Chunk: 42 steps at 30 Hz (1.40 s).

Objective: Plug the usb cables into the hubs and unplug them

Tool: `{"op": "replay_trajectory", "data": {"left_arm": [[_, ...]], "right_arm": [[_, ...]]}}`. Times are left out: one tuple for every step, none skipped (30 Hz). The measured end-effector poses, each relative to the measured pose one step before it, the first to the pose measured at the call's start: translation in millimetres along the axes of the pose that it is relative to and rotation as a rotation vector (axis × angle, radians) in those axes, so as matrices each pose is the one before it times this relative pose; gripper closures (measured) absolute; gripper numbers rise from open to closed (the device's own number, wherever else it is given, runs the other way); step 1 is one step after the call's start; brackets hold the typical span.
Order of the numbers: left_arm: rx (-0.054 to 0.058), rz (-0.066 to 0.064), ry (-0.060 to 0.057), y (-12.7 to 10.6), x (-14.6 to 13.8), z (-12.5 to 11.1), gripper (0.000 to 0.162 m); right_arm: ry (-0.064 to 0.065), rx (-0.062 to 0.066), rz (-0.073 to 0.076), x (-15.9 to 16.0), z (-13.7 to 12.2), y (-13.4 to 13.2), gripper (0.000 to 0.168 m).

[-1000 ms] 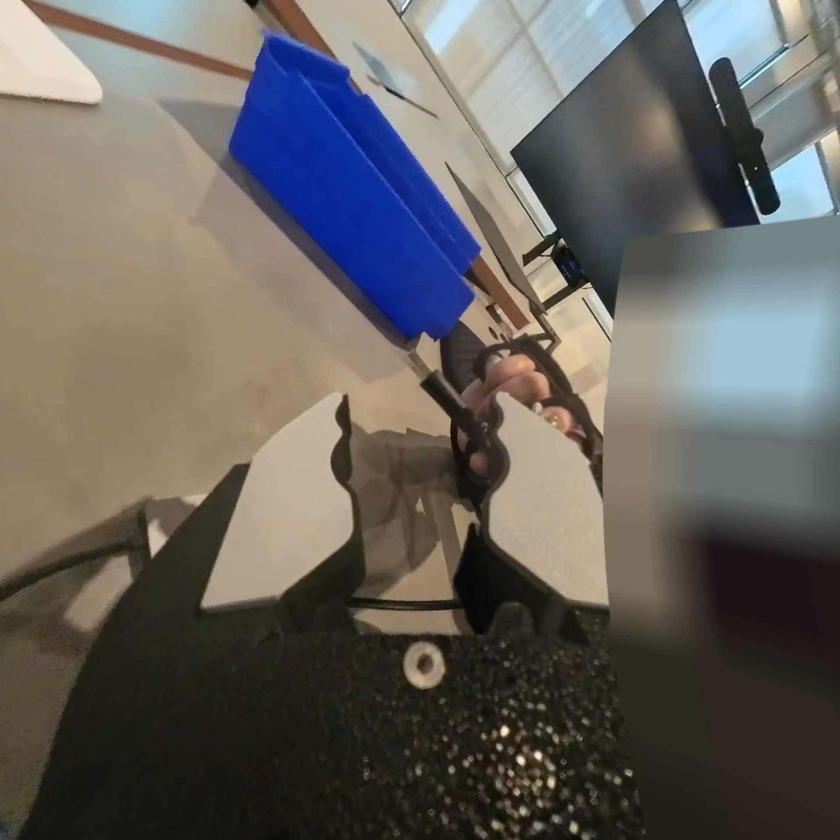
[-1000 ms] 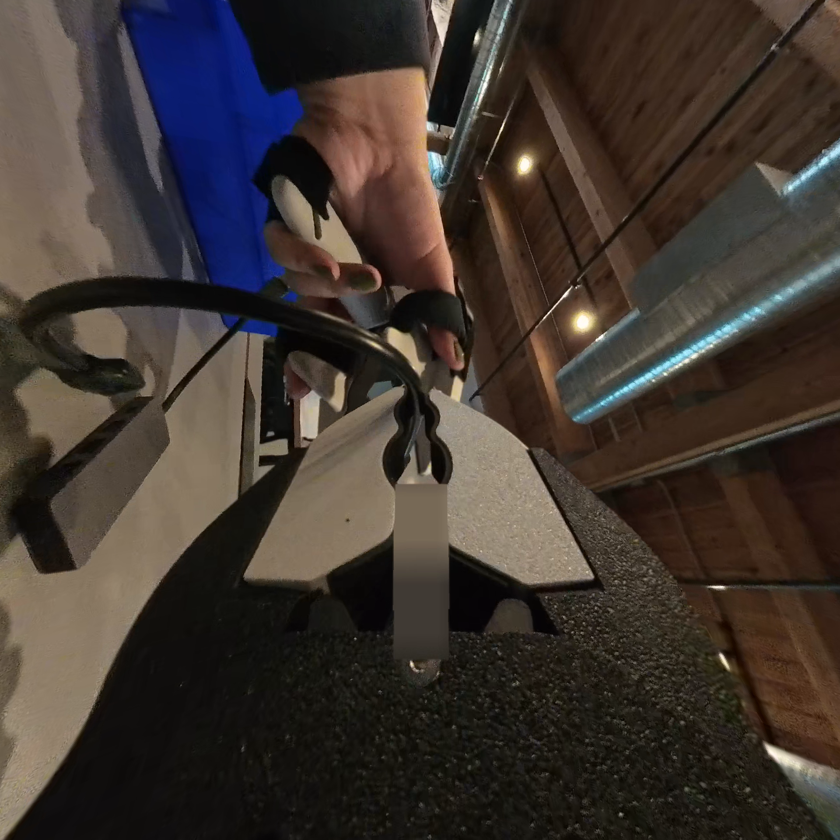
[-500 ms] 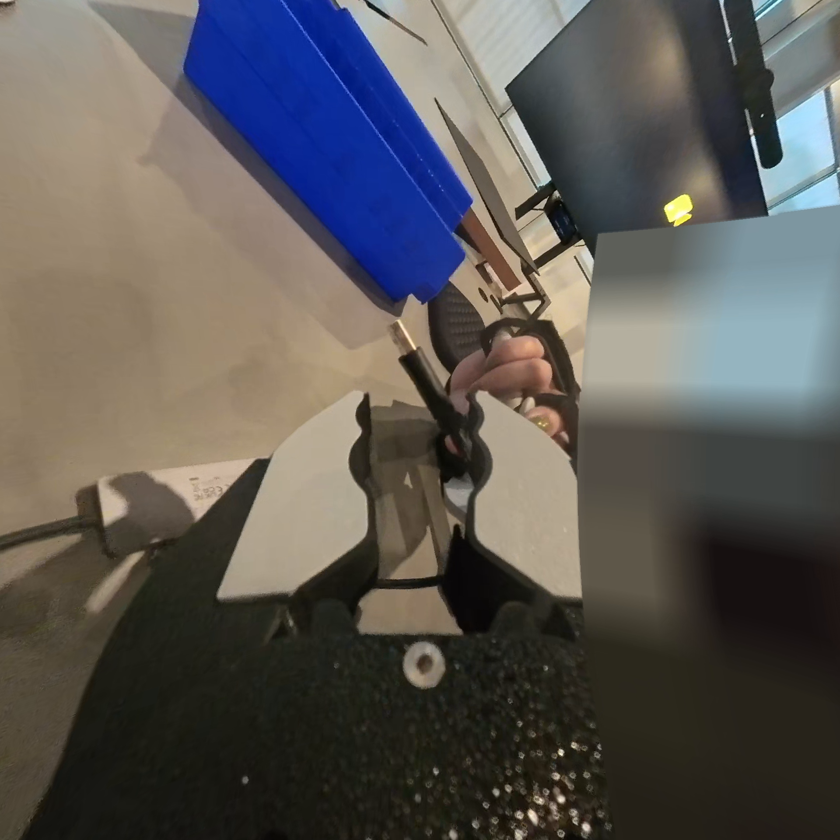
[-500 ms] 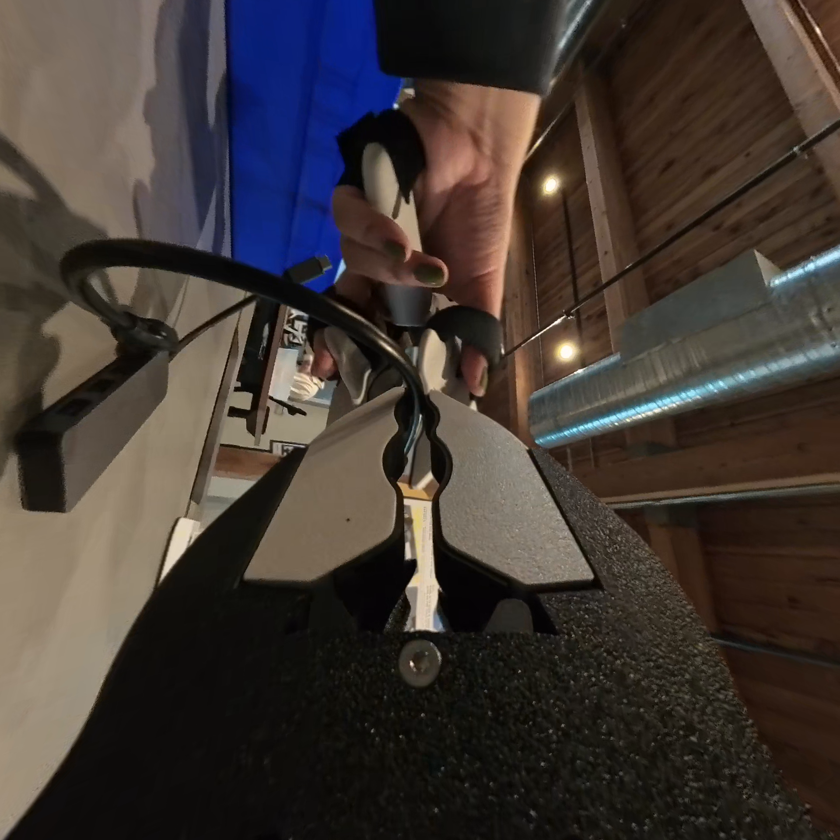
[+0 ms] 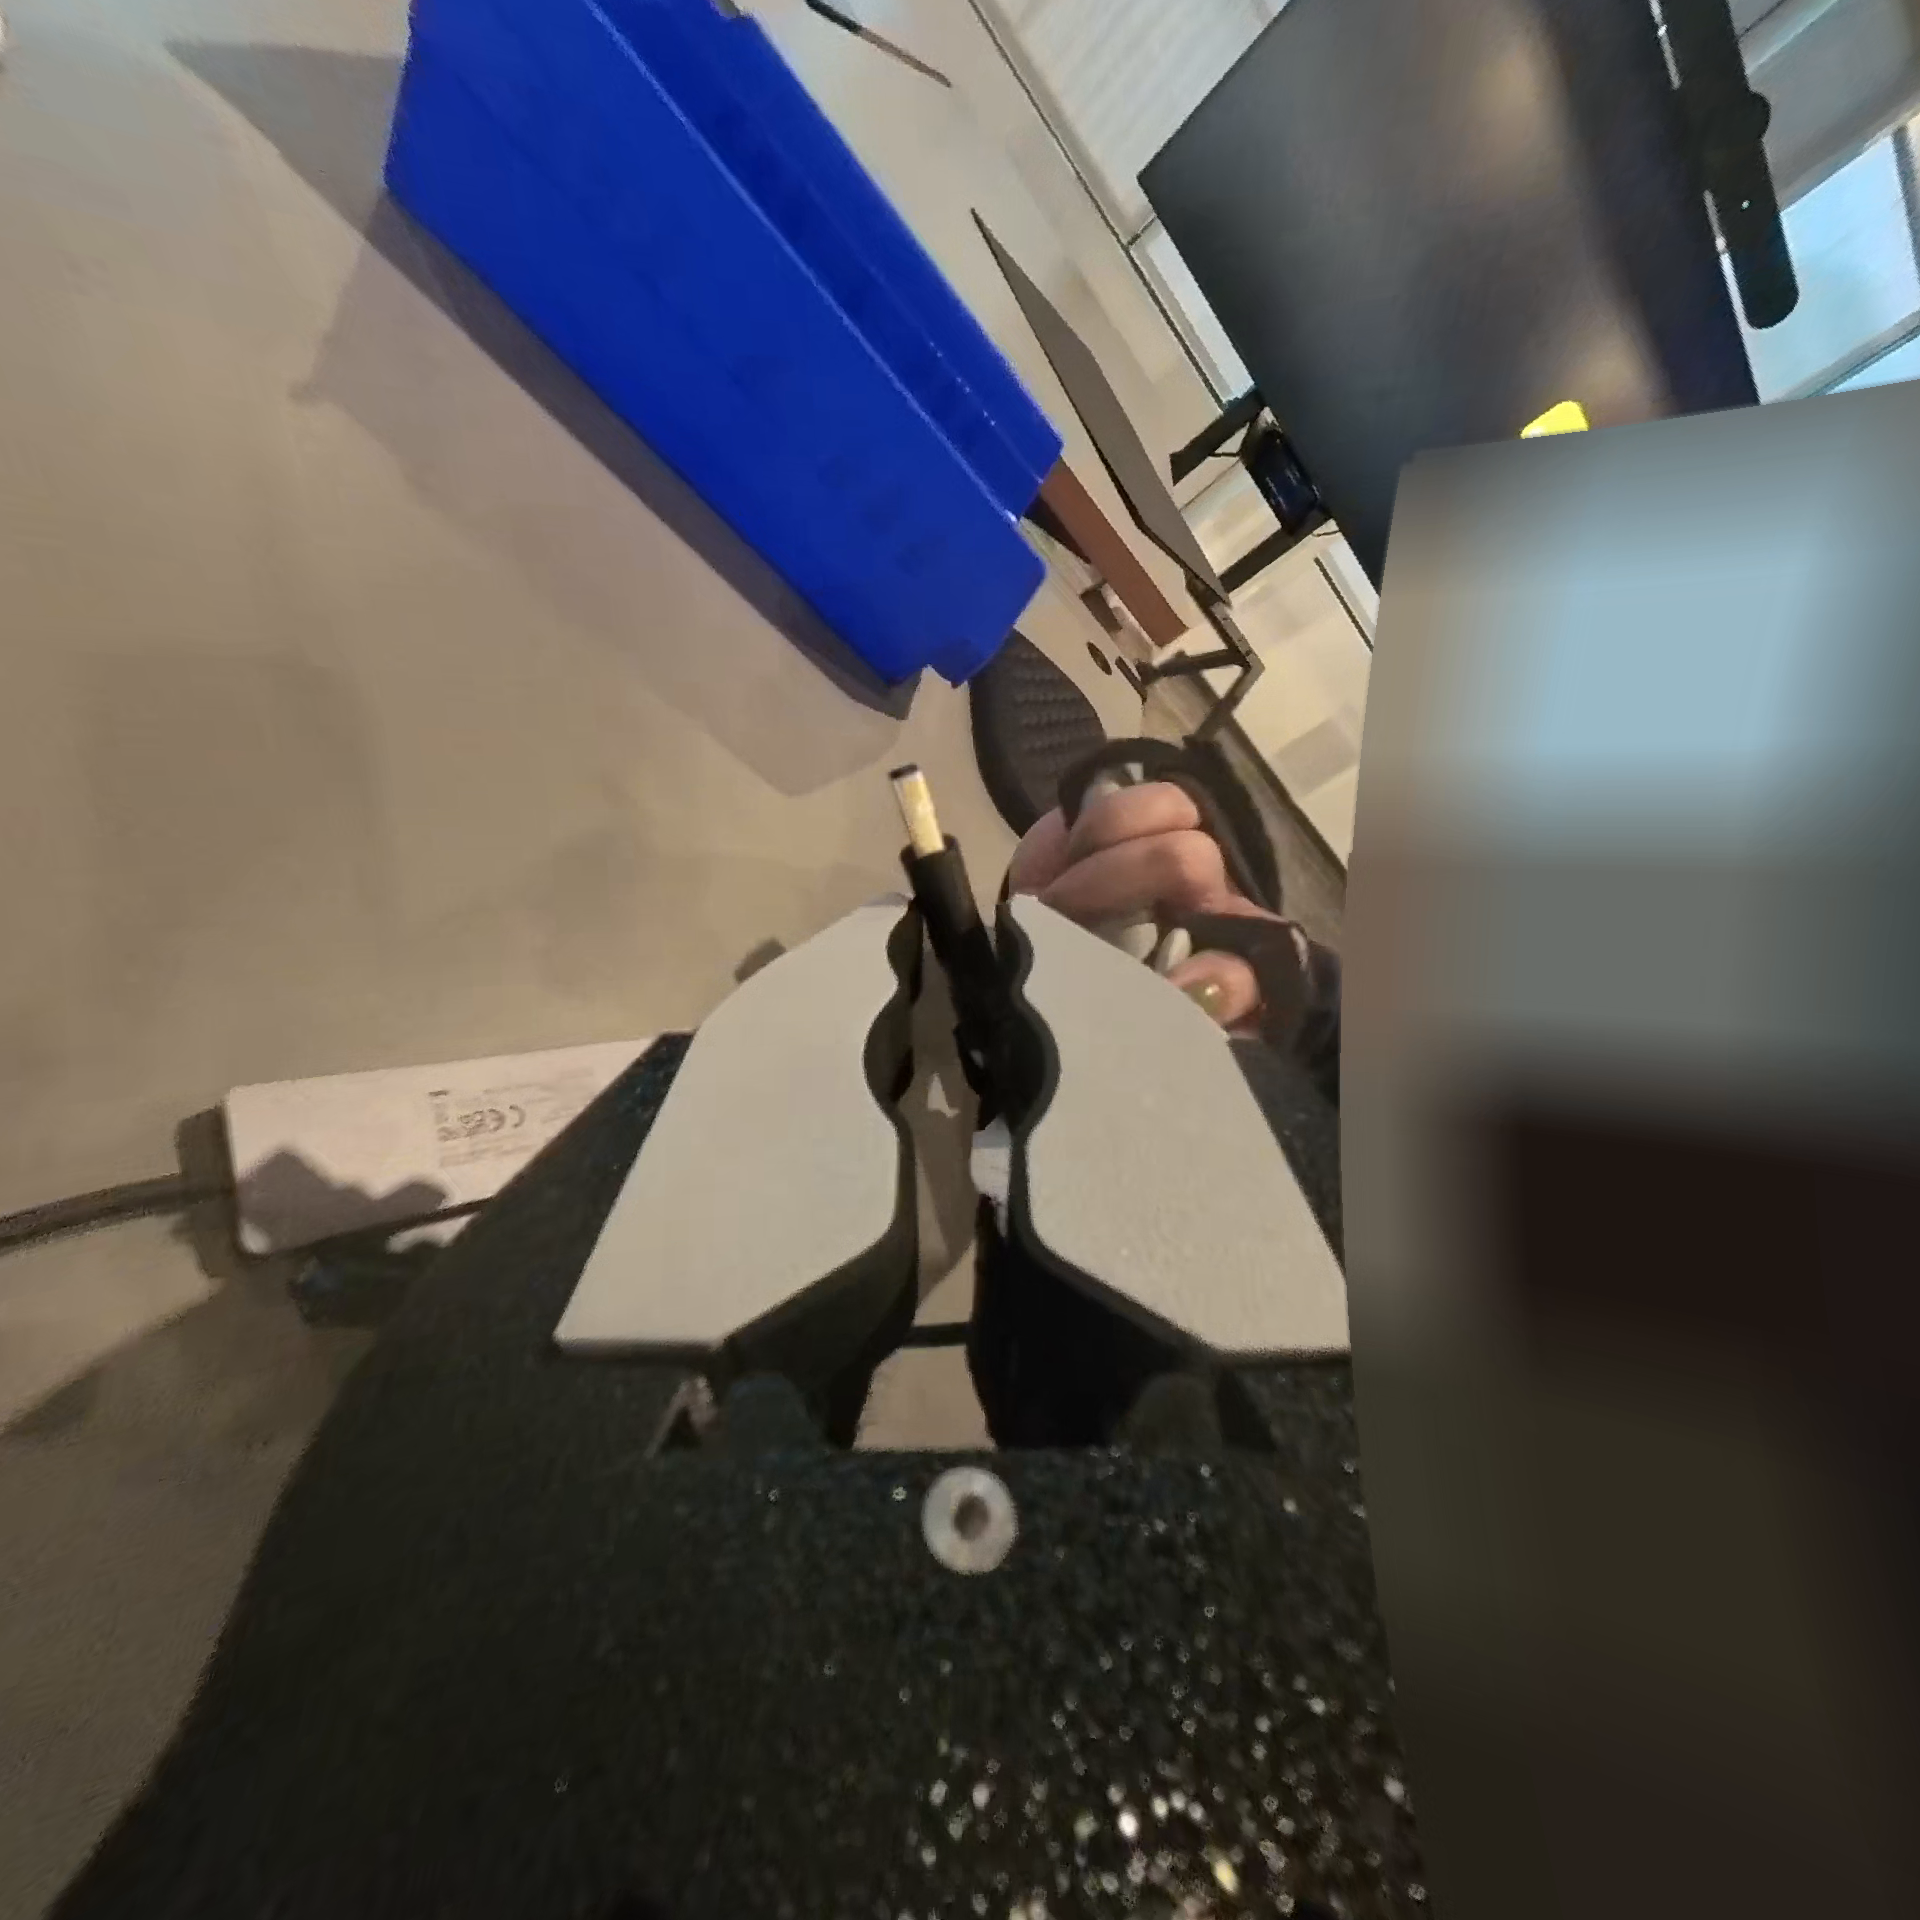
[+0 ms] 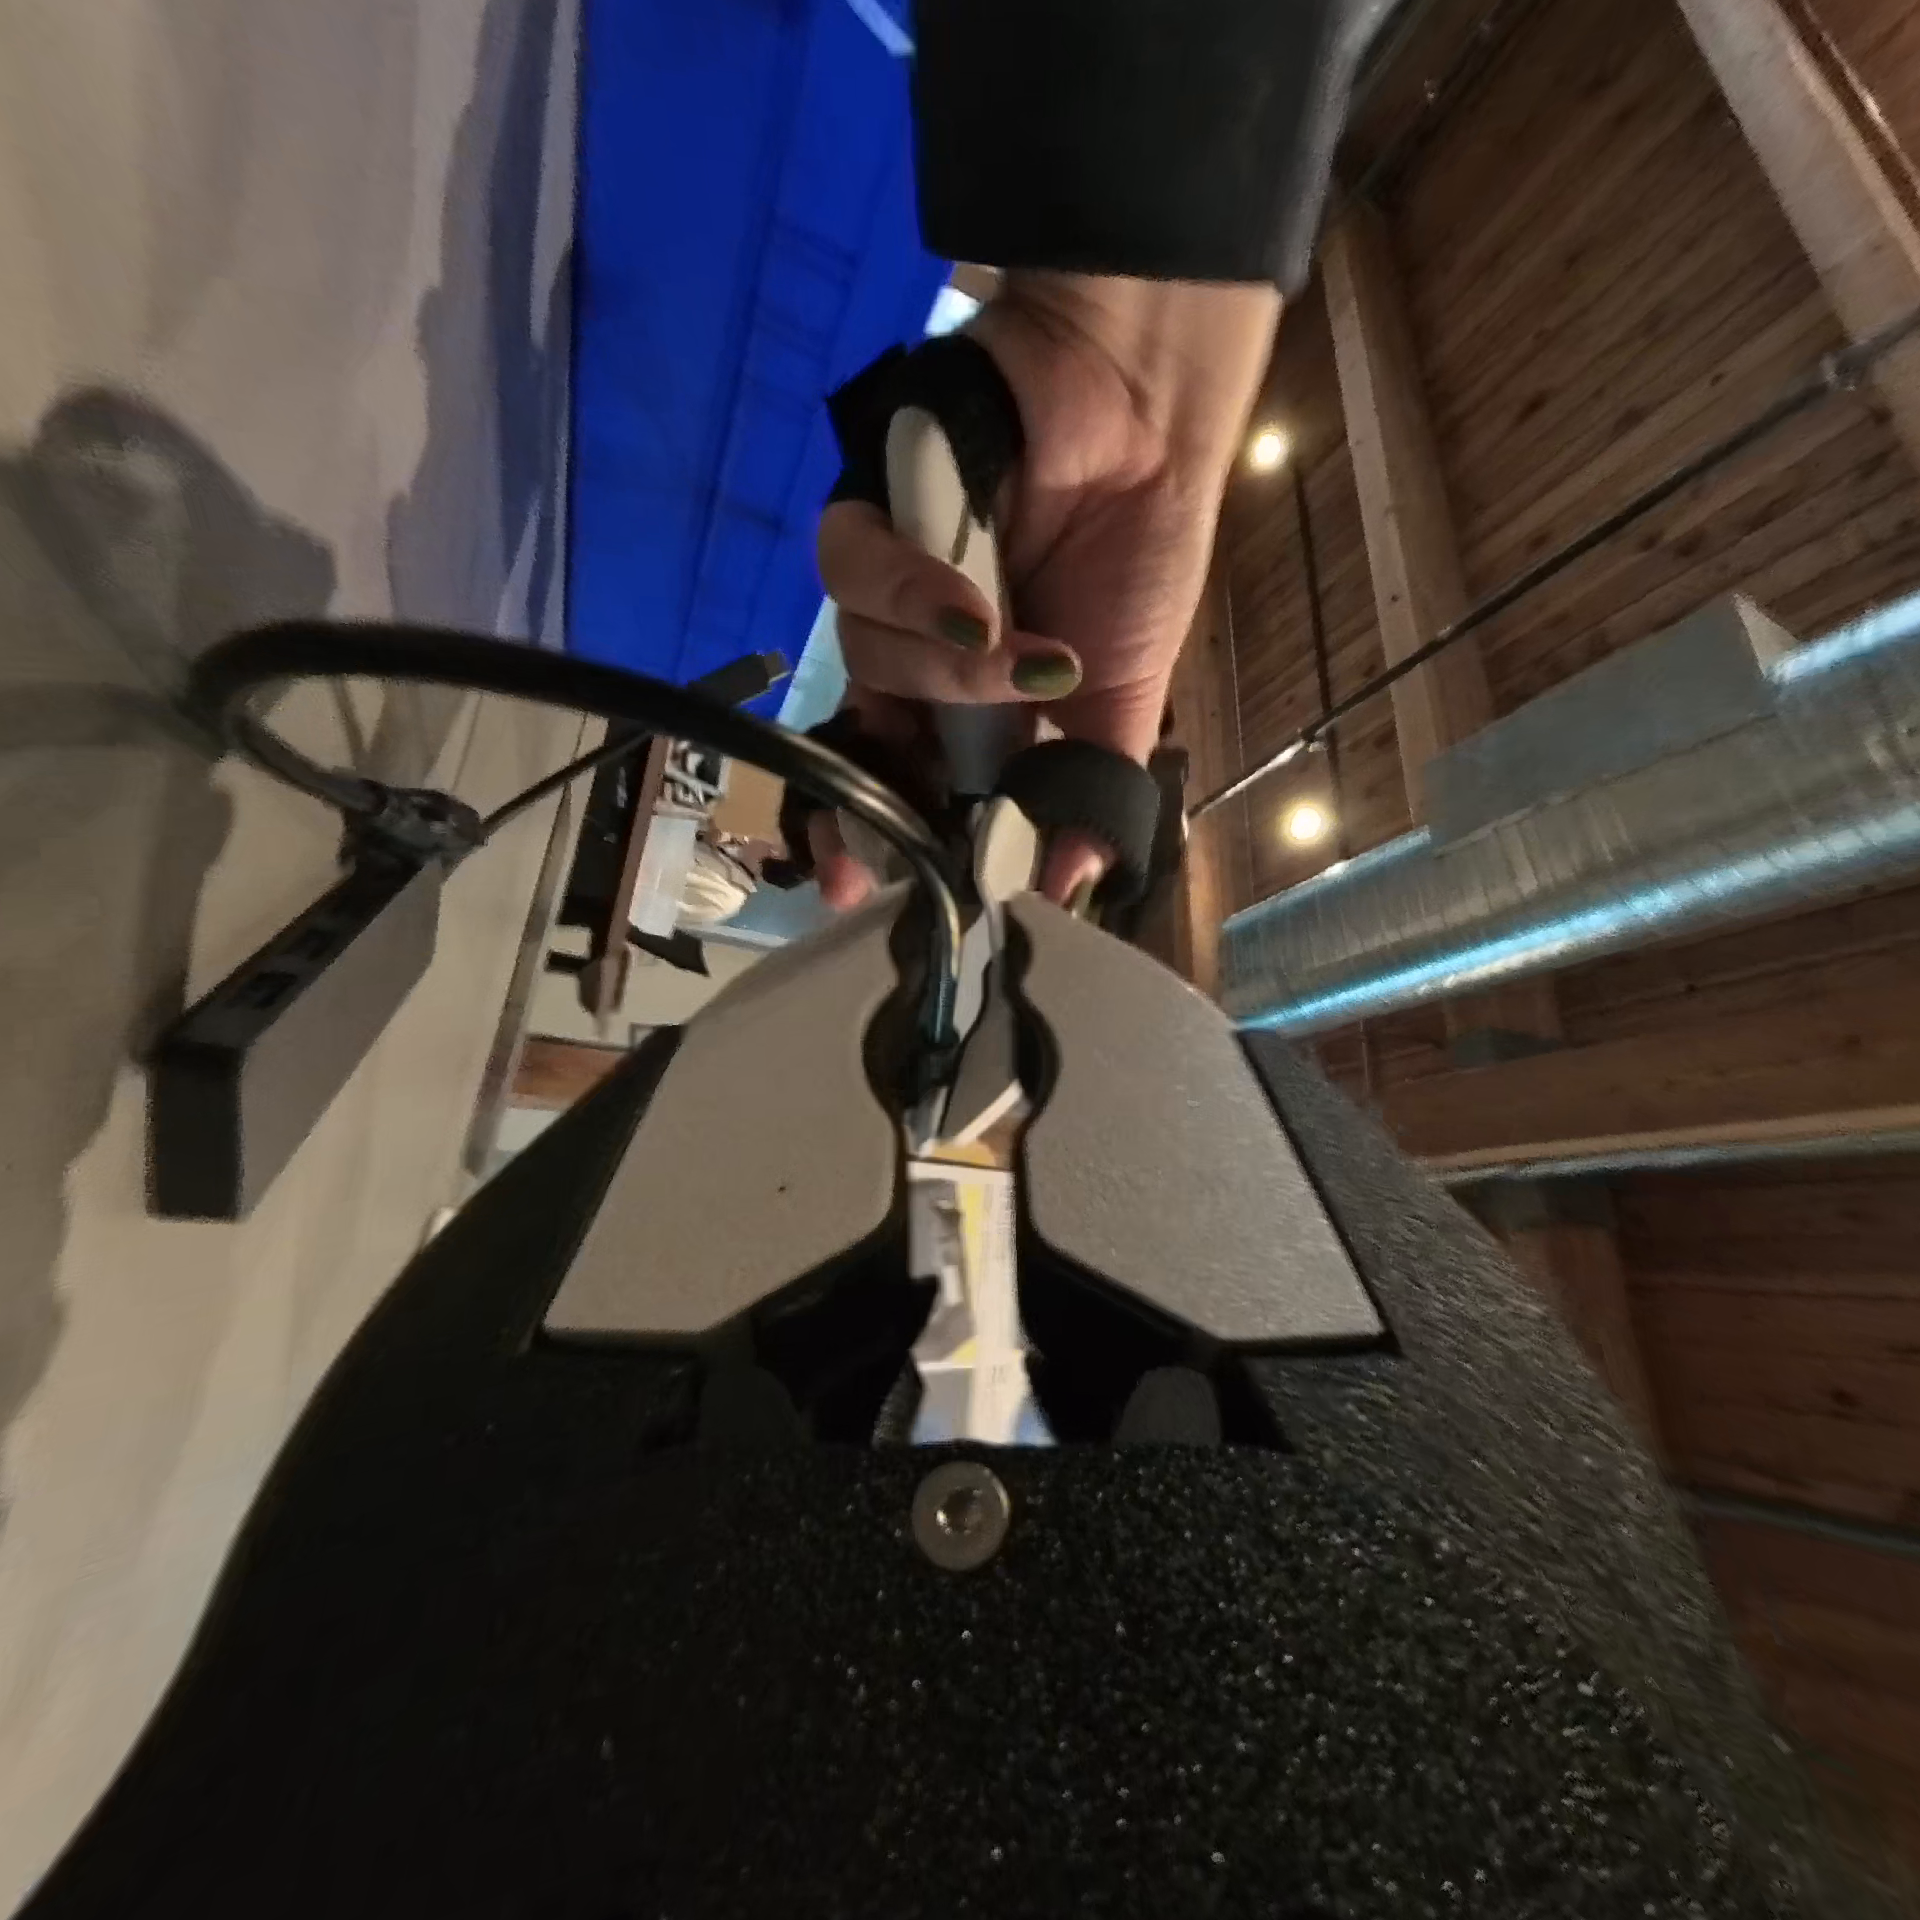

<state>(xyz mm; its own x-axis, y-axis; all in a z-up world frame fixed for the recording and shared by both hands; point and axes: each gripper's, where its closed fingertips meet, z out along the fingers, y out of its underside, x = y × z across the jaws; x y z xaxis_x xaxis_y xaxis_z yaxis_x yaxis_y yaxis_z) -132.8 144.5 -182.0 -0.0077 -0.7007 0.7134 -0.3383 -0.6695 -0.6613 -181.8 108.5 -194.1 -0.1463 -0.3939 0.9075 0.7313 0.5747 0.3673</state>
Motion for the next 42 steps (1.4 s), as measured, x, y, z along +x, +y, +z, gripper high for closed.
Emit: {"op": "replay_trajectory", "data": {"left_arm": [[0.0190, 0.0177, -0.0128, -3.13, 0.69, -4.40, 0.150], [0.0240, 0.0172, -0.0146, -4.02, 0.54, -5.70, 0.151], [0.0261, 0.0178, -0.0175, -4.35, 0.41, -6.70, 0.152], [0.0233, 0.0214, -0.0236, -4.02, -0.31, -7.20, 0.153], [0.0179, 0.0262, -0.0291, -3.08, -0.83, -7.24, 0.153], [0.0126, 0.0257, -0.0251, -2.21, -0.09, -7.01, 0.153], [0.0119, 0.0211, -0.0183, -1.81, 0.74, -6.71, 0.153], [0.0117, 0.0175, -0.0133, -1.55, 1.42, -6.18, 0.153], [0.0107, 0.0154, -0.0097, -1.21, 1.79, -5.69, 0.153], [0.0091, 0.0145, -0.0090, -0.80, 1.65, -5.35, 0.153], [0.0076, 0.0141, -0.0106, -0.39, 1.32, -4.70, 0.153], [0.0069, 0.0142, -0.0132, -0.07, 0.96, -4.12, 0.153], [0.0089, 0.0180, -0.0162, -0.41, 0.61, -3.78, 0.153], [0.0100, 0.0197, -0.0162, -0.36, 0.73, -3.36, 0.153], [0.0091, 0.0185, -0.0118, -0.49, 1.33, -2.99, 0.153], [0.0077, 0.0175, -0.0111, -0.55, 1.47, -2.56, 0.153], [0.0068, 0.0195, -0.0124, -0.61, 1.21, -2.28, 0.153], [0.0046, 0.0200, -0.0121, -0.51, 1.16, -2.09, 0.153], [0.0043, 0.0193, -0.0091, -0.55, 1.25, -1.88, 0.153], [0.0066, 0.0164, -0.0055, -0.86, 1.57, -1.67, 0.153], [0.0077, 0.0121, -0.0043, -0.89, 1.42, -1.46, 0.153], [0.0056, 0.0099, -0.0039, -0.52, 1.08, -1.18, 0.153], [0.0025, 0.0098, -0.0037, -0.11, 0.63, -0.89, 0.153], [-0.0006, 0.0088, -0.0029, 0.32, 0.33, -0.60, 0.153], [-0.0004, 0.0067, -0.0015, 0.31, 0.13, -0.48, 0.153], [-0.0002, 0.0038, 0.0002, 0.24, 0.16, -0.38, 0.153], [-0.0006, 0.0014, 0.0016, 0.17, 0.12, -0.45, 0.153], [0.0009, 0.0011, 0.0012, 0.11, 0.00, -0.61, 0.153], [0.0009, 0.0010, 0.0002, 0.14, -0.04, -0.62, 0.153], [0.0010, 0.0009, -0.0003, 0.13, -0.10, -0.62, 0.153], [0.0010, 0.0007, 0.0003, 0.25, 0.06, -0.61, 0.153], [-0.0006, 0.0007, 0.0007, 0.47, 0.08, -0.30, 0.153], [-0.0027, 0.0003, -0.0003, 0.82, -0.21, -0.10, 0.153], [-0.0019, 0.0003, -0.0026, 0.61, -0.46, 0.04, 0.153], [-0.0017, -0.0001, -0.0020, 0.34, -0.37, 0.13, 0.153], [-0.0020, 0.0002, -0.0004, 0.36, -0.14, 0.30, 0.153], [-0.0023, 0.0011, -0.0013, 0.25, -0.19, 0.13, 0.153], [-0.0028, 0.0014, -0.0032, 0.30, -0.43, 0.19, 0.153], [-0.0021, 0.0021, -0.0028, 0.28, -0.27, 0.11, 0.153], [-0.0023, 0.0019, -0.0019, 0.28, -0.22, 0.11, 0.153], [-0.0022, 0.0015, -0.0008, 0.27, -0.06, 0.12, 0.153], [-0.0021, -0.0002, 0.0002, 0.33, -0.12, 0.31, 0.153]], "right_arm": [[0.0042, -0.0002, 0.0459, 1.60, -0.57, 1.55, 0.145], [-0.0052, -0.0133, 0.0439, 0.67, -0.47, 4.53, 0.138], [-0.0169, -0.0234, 0.0416, -0.88, -0.10, 7.21, 0.135], [-0.0235, -0.0283, 0.0484, -1.99, 0.28, 8.84, 0.134], [-0.0226, -0.0319, 0.0619, -2.21, 0.90, 10.00, 0.132], [-0.0344, -0.0299, 0.0706, -3.86, 1.45, 9.86, 0.132], [-0.0577, -0.0235, 0.0877, -6.48, 2.05, 8.82, 0.135], [-0.0724, -0.0276, 0.1099, -7.65, 3.06, 8.45, 0.135], [-0.0644, -0.0293, 0.1211, -5.81, 3.49, 7.77, 0.135], [-0.0732, -0.0252, 0.1223, -6.23, 3.74, 6.04, 0.134], [-0.0515, -0.0267, 0.1240, -2.99, 3.41, 4.87, 0.130], [-0.0476, -0.0323, 0.1197, -2.09, 3.11, 4.64, 0.129], [-0.0583, -0.0332, 0.1252, -3.37, 3.11, 3.43, 0.126], [-0.0439, -0.0311, 0.1373, -1.75, 2.75, 2.08, 0.120], [-0.0462, -0.0376, 0.1346, -2.65, 2.60, 2.50, 0.116], [-0.0589, -0.0464, 0.1211, -5.36, 2.51, 3.64, 0.108], [-0.0605, -0.0490, 0.1075, -7.01, 2.24, 4.76, 0.104], [-0.0526, -0.0494, 0.0888, -7.12, 2.62, 6.34, 0.104], [-0.0376, -0.0397, 0.0604, -5.98, 2.98, 6.65, 0.103], [0.0049, -0.0188, 0.0357, -0.96, 2.62, 5.15, 0.103], [0.0232, -0.0108, 0.0059, 1.06, 1.71, 3.71, 0.103], [0.0338, -0.0144, -0.0064, 2.56, 1.15, 3.01, 0.103], [0.0221, -0.0216, -0.0090, 1.16, 1.40, 3.20, 0.104], [0.0004, -0.0256, 0.0026, -1.38, 2.15, 3.21, 0.104], [-0.0117, -0.0192, 0.0110, -2.85, 2.64, 2.45, 0.104], [-0.0073, -0.0210, 0.0076, -1.94, 2.79, 2.77, 0.104], [0.0082, -0.0225, 0.0017, 0.33, 2.59, 3.11, 0.105], [0.0088, -0.0076, 0.0013, 0.93, 1.56, 0.92, 0.106], [0.0042, 0.0027, 0.0043, 0.77, -0.27, -0.55, 0.109], [0.0092, -0.0070, -0.0002, 1.58, -0.03, 0.71, 0.109], [0.0057, -0.0014, 0.0029, 1.17, -0.16, 0.15, 0.110], [-0.0028, -0.0008, 0.0049, -0.09, 0.14, 0.09, 0.111], [-0.0042, -0.0017, 0.0065, -0.33, 0.05, 0.08, 0.113], [-0.0004, -0.0013, 0.0041, -0.01, 0.08, -0.01, 0.113], [0.0009, -0.0002, 0.0002, 0.25, -0.08, -0.04, 0.115], [-0.0028, -0.0006, 0.0026, -0.40, -0.03, 0.06, 0.117], [-0.0038, 0.0001, 0.0047, -0.33, 0.09, 0.07, 0.118], [-0.0009, 0.0006, 0.0030, 0.10, 0.06, 0.07, 0.118], [-0.0009, -0.0001, 0.0040, 0.39, 0.00, 0.19, 0.118], [-0.0045, -0.0015, 0.0052, -0.03, -0.06, 0.18, 0.118], [-0.0064, -0.0017, 0.0055, -0.47, -0.01, 0.11, 0.122], [0.0044, -0.0004, -0.0059, 0.74, -0.37, -0.03, 0.129]]}}
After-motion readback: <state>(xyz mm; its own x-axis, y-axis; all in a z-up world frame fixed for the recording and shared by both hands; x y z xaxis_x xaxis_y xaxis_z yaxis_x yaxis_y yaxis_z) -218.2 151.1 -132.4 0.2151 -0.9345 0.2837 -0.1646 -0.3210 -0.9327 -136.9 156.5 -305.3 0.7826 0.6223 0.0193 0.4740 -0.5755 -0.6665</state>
